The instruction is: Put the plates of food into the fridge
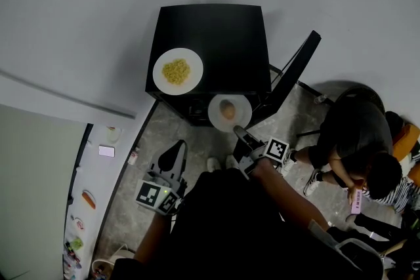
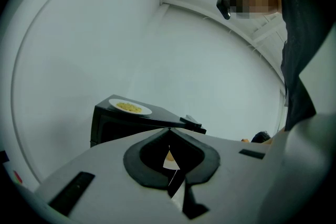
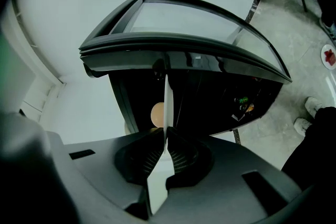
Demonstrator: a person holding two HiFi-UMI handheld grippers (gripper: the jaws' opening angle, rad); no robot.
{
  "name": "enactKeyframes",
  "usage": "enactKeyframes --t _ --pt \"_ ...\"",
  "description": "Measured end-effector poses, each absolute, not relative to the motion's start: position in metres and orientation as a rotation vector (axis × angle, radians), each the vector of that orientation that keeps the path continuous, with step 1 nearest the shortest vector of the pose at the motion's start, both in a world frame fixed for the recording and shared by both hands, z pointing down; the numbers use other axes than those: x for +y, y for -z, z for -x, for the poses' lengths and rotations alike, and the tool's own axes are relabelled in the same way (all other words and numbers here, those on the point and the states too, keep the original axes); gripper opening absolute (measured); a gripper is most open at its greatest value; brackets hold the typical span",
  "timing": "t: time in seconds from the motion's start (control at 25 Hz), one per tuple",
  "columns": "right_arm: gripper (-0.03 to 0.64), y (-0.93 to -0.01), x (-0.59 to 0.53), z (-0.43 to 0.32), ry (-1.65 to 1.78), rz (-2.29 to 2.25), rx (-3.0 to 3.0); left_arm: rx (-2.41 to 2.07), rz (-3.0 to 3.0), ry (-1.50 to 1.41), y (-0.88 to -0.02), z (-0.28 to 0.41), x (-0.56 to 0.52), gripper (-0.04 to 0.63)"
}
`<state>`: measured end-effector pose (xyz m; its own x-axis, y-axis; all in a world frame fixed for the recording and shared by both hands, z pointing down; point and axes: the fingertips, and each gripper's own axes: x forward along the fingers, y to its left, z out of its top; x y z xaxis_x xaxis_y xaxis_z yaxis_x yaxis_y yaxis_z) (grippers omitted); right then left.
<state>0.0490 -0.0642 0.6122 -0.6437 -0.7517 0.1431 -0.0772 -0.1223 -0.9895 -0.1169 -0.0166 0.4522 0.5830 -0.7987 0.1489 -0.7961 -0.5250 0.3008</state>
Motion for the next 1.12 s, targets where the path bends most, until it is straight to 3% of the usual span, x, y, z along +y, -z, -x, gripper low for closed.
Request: enactKeyframes --t 1.12 --pt "0.038 -0.654 -0.119 -0.050 1.758 1.057 1.459 -1.311 -2.452 0.007 -0.458 0.133 -0.022 0.025"
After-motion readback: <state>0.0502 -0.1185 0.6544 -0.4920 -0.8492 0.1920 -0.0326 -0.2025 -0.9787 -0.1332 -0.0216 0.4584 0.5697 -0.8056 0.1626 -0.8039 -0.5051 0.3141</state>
